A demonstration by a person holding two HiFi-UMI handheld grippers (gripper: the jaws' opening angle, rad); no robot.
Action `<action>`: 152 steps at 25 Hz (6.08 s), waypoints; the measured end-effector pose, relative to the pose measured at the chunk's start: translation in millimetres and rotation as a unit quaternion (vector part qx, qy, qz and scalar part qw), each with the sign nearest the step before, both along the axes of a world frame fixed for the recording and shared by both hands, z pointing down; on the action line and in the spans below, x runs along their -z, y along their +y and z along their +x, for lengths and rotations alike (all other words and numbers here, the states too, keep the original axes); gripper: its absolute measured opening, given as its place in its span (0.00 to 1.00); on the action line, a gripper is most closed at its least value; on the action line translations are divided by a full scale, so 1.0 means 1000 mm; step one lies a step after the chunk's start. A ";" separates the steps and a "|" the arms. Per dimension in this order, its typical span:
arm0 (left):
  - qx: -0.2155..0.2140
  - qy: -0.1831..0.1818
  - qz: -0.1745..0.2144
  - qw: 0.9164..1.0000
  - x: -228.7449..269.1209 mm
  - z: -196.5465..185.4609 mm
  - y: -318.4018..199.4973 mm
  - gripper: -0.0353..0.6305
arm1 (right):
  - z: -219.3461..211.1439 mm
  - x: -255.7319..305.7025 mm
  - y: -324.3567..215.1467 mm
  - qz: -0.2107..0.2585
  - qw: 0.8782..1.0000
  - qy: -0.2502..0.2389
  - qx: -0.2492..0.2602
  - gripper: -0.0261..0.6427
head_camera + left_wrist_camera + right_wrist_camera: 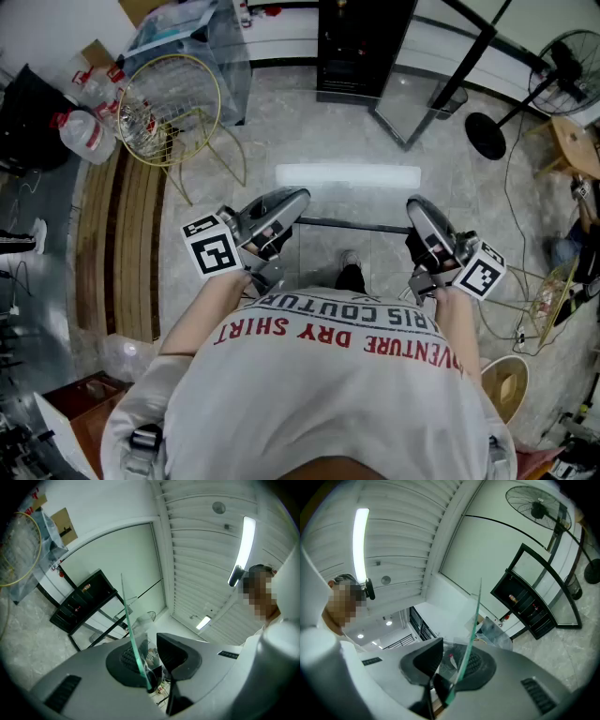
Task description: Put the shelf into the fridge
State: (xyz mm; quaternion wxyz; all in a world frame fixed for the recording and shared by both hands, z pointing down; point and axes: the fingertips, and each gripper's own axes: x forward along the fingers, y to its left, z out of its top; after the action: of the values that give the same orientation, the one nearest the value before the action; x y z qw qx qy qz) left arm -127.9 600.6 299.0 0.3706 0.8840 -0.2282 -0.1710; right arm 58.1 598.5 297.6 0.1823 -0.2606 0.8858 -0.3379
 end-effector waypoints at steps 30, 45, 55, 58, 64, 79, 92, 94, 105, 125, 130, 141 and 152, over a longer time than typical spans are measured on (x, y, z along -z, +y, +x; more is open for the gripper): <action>-0.002 -0.011 -0.016 1.000 -0.008 0.004 -0.032 0.19 | -0.001 -0.002 -0.030 0.006 1.000 0.022 -0.006 0.16; 0.019 -0.020 -0.038 0.999 -0.019 0.031 -0.152 0.19 | 0.026 -0.015 -0.159 -0.014 1.000 0.010 0.014 0.16; 0.030 -0.021 -0.052 0.998 -0.024 0.059 -0.264 0.19 | 0.054 -0.022 -0.275 -0.034 0.999 0.009 0.023 0.16; 0.034 -0.021 -0.054 0.998 -0.026 0.068 -0.295 0.19 | 0.062 -0.024 -0.308 -0.035 0.999 0.009 0.027 0.16; 0.038 -0.026 -0.049 0.998 -0.032 0.082 -0.346 0.19 | 0.076 -0.031 -0.359 -0.035 0.999 0.006 0.029 0.16; 0.053 -0.035 -0.055 0.996 -0.028 0.094 -0.399 0.19 | 0.089 -0.029 -0.415 -0.038 0.999 0.002 0.034 0.16; 0.040 -0.032 -0.053 0.997 -0.030 0.083 -0.452 0.19 | 0.077 -0.030 -0.464 -0.040 0.999 0.003 0.019 0.16; 0.039 -0.030 -0.055 0.997 -0.029 0.080 -0.468 0.19 | 0.075 -0.029 -0.479 -0.043 0.999 0.004 0.017 0.16; 0.022 -0.035 -0.066 0.997 -0.040 0.072 -0.551 0.20 | 0.067 -0.040 -0.557 -0.059 0.998 0.006 0.002 0.16; 0.006 -0.040 -0.111 0.993 -0.073 0.060 -0.742 0.20 | 0.055 -0.069 -0.745 -0.093 0.996 0.015 -0.006 0.16; 0.007 -0.045 -0.123 0.991 -0.086 0.051 -0.781 0.20 | 0.044 -0.083 -0.784 -0.104 0.994 0.019 -0.004 0.16; -0.008 -0.044 -0.130 0.991 -0.092 0.051 -0.801 0.20 | 0.044 -0.089 -0.802 -0.113 0.993 0.025 -0.012 0.17; -0.012 -0.035 -0.132 0.991 -0.107 0.051 -0.807 0.20 | 0.043 -0.096 -0.810 -0.103 0.994 0.039 -0.008 0.17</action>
State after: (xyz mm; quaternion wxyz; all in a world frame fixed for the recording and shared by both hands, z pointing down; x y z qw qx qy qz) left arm -76.7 -206.6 406.1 0.4776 0.8354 -0.2514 -0.1038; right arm 101.0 -211.2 393.7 0.1224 -0.2984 0.8507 -0.4150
